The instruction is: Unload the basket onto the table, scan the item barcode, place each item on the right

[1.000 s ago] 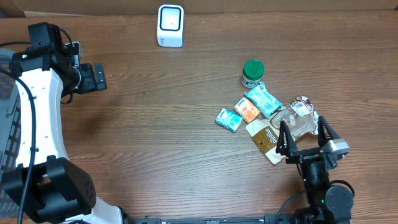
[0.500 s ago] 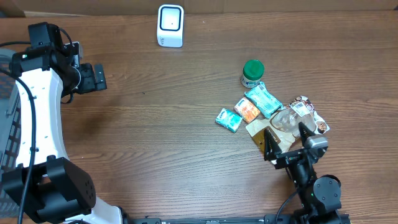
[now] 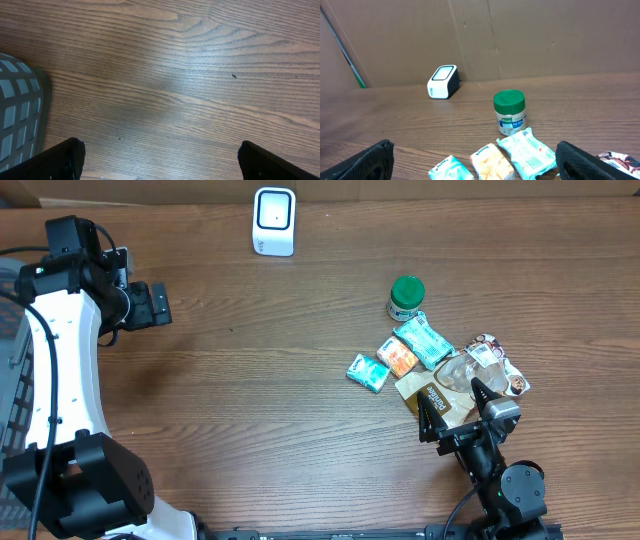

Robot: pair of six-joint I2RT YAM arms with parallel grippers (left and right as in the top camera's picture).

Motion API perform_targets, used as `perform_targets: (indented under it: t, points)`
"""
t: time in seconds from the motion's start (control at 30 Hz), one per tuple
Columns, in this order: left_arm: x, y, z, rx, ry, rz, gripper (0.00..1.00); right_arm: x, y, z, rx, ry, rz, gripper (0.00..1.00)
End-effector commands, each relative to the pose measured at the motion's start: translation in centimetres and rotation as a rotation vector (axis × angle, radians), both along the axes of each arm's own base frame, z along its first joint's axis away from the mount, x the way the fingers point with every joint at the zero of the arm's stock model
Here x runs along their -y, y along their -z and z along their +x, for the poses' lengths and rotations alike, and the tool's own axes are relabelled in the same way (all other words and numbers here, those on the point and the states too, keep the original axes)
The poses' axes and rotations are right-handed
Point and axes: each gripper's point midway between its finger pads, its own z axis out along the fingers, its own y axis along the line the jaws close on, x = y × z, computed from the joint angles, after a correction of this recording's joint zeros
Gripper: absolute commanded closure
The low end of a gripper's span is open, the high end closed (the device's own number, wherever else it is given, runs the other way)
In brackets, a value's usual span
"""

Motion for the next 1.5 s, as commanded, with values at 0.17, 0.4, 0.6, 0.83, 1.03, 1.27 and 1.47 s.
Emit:
perform_targets:
  t: [0.17, 0.4, 0.6, 0.83, 1.03, 1.27, 1.47]
  points:
    - [0.3, -0.5, 0.4, 0.016, 0.031, 0.011, 0.0, -0.1, 0.2, 0.0, 0.003, -0.003, 0.0, 0.0]
    - [0.3, -0.5, 0.4, 0.016, 0.031, 0.011, 0.0, -0.1, 0.2, 0.0, 0.003, -0.003, 0.0, 0.0]
    - [0.3, -0.5, 0.4, 0.016, 0.031, 0.011, 0.01, -0.1, 0.2, 0.0, 0.003, -0.003, 0.0, 0.0]
    - [0.3, -0.5, 0.4, 0.016, 0.031, 0.011, 0.01, -0.1, 0.2, 0.0, 0.003, -0.003, 0.0, 0.0]
    - [0.3, -0.5, 0.4, 0.015, 0.032, 0.011, 0.0, -0.1, 0.2, 0.0, 0.003, -0.003, 0.0, 0.0]
    - [3.0, -5.5, -0.4, 0.145, 0.094, 0.041, 0.0, -0.1, 0.2, 0.0, 0.003, -0.003, 0.0, 0.0]
    - [7.9, -11.2, -2.3, 0.309, 0.215, 0.059, 0.0, -0.1, 0.2, 0.0, 0.003, -0.003, 0.0, 0.0]
